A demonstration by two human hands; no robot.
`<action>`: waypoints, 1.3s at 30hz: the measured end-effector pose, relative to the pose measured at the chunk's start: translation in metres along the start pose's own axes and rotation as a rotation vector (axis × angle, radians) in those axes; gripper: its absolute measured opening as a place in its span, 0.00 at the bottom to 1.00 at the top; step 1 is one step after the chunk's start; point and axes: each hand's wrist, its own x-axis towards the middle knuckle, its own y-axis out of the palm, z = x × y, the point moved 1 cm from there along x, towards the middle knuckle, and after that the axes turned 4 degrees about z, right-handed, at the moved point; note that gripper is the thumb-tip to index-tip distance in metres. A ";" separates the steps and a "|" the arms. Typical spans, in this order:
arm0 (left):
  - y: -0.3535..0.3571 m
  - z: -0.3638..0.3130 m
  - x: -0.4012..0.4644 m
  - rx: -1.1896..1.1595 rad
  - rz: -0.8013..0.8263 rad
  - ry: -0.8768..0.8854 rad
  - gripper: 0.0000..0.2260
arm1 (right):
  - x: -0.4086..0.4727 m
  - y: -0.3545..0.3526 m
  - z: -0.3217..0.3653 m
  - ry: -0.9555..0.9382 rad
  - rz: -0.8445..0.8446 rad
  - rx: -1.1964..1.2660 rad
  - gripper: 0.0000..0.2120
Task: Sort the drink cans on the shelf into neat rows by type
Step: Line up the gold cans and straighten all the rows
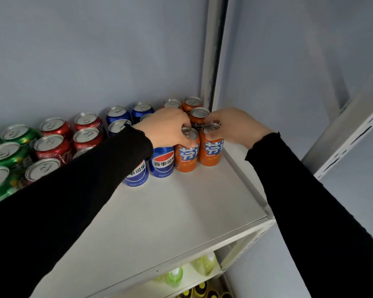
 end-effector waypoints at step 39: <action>-0.008 0.070 0.085 0.073 0.000 -0.265 0.16 | 0.129 -0.007 0.007 0.102 -0.094 0.000 0.18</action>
